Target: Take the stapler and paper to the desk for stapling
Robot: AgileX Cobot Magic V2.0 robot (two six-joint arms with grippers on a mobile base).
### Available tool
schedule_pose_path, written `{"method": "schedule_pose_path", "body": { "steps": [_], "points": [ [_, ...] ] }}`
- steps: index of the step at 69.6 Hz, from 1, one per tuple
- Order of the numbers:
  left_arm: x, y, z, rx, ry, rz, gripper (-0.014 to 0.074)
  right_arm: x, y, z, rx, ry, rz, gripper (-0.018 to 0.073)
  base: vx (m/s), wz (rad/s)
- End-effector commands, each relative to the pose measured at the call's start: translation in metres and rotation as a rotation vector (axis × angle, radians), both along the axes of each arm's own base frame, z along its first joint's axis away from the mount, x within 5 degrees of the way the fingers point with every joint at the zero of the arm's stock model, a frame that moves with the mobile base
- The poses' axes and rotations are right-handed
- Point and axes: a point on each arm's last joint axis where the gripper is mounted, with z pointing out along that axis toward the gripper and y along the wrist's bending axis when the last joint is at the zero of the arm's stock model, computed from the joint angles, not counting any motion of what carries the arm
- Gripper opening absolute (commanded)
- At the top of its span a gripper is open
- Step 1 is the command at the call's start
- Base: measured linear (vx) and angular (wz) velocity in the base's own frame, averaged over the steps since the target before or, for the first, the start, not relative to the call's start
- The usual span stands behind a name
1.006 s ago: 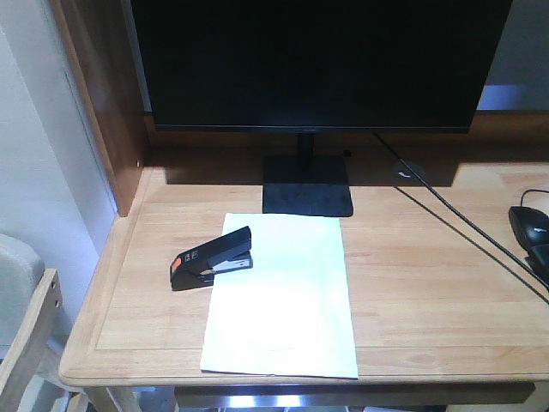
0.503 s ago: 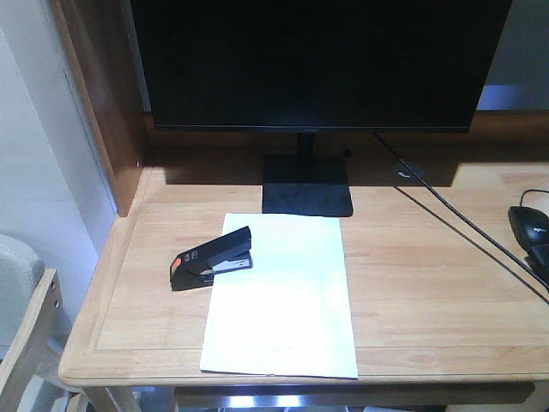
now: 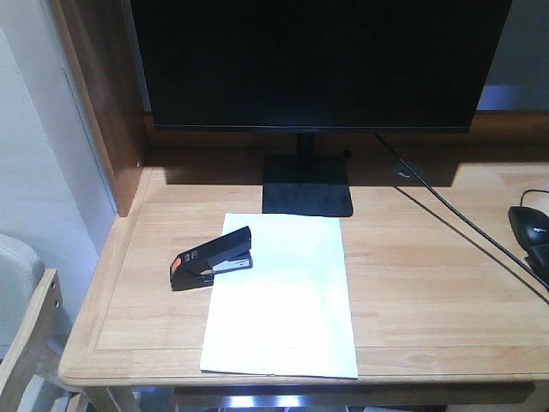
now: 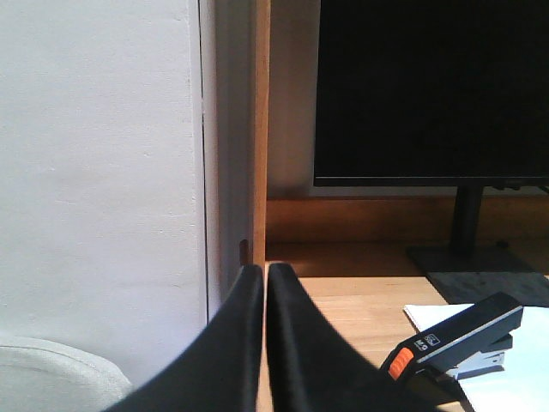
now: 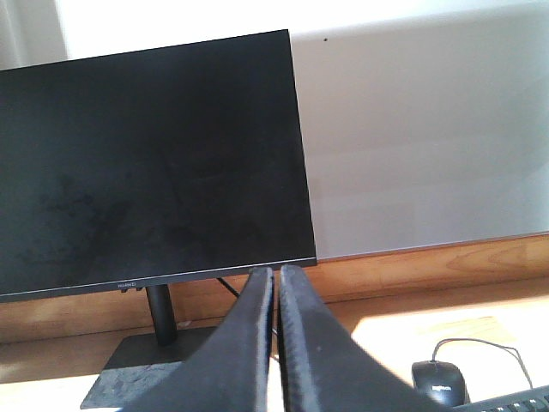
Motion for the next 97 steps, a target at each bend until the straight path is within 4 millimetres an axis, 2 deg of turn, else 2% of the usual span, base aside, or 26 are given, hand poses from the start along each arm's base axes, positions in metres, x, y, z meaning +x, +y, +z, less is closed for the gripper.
{"method": "schedule_pose_path", "body": {
  "steps": [1,49,56,77,84,97],
  "points": [
    [0.000,-0.001,-0.003,-0.004,-0.052,-0.008,-0.0007,-0.001,0.002,0.010,-0.031,-0.045,0.015,-0.0009,0.00,0.00],
    [0.000,-0.001,-0.003,-0.004,-0.053,-0.008,-0.0007,-0.001,0.002,0.010,-0.029,-0.045,0.016,-0.0009,0.00,0.00],
    [0.000,-0.001,-0.003,-0.004,-0.053,-0.008,-0.0007,-0.001,0.003,0.008,0.037,-0.025,0.041,-0.0009,0.00,0.00],
    [0.000,-0.001,-0.003,-0.004,-0.053,-0.008,-0.0007,-0.001,0.012,0.000,-0.229,0.043,-0.012,-0.0009,0.00,0.00],
    [0.000,-0.001,-0.003,-0.004,-0.053,-0.008,-0.0007,0.004,0.015,-0.012,-0.325,0.044,-0.029,-0.0009,0.00,0.00],
    [0.000,-0.001,-0.003,-0.004,-0.053,-0.008,-0.0007,0.016,0.015,-0.050,-0.301,0.078,-0.027,-0.0009,0.00,0.00]
  ]
}}
